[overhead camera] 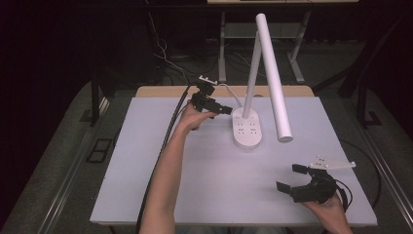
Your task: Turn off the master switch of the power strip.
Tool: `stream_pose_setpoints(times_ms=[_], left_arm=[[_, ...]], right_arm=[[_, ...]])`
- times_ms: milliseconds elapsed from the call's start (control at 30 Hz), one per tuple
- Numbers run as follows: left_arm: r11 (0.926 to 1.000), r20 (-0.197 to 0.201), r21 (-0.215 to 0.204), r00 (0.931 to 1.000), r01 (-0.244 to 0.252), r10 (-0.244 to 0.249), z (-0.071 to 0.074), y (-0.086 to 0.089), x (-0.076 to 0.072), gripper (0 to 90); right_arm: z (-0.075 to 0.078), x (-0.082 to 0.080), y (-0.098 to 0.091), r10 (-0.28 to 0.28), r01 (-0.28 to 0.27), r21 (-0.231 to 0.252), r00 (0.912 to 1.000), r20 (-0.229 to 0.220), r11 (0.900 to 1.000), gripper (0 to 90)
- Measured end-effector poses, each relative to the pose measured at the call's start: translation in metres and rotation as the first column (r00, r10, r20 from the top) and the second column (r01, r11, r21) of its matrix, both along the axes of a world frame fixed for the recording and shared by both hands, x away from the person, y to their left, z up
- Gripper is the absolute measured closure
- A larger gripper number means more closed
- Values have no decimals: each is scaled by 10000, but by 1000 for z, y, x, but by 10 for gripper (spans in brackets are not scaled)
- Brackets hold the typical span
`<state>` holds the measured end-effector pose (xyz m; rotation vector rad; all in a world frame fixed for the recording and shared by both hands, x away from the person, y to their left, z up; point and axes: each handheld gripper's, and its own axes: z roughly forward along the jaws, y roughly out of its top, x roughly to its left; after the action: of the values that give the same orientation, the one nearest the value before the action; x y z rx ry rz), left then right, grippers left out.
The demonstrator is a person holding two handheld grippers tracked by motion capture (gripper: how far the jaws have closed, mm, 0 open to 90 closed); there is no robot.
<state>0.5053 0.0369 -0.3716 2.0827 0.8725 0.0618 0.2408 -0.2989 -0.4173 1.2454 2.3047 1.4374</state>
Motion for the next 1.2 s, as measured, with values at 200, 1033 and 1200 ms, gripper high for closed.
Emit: stream_pose_setpoints(times_ms=[200, 1033, 1200], left_arm=[[9997, 94, -99, 9997, -210, 211, -7, -6, 2, 113], [9821, -598, -1722, 9959, -767, 673, -36, -27, 11, 407], [9752, -771, -1935, 9926, -1070, 936, -40, -31, 11, 494]], right_arm=[[1, 0, -2, -120, 120, 111, 9999, 9, 9999, 1], [2, -2, -2, -182, 181, 162, 9998, 67, 9997, 1], [1, -1, -1, -137, 136, 131, 9999, 62, 9998, 1]])
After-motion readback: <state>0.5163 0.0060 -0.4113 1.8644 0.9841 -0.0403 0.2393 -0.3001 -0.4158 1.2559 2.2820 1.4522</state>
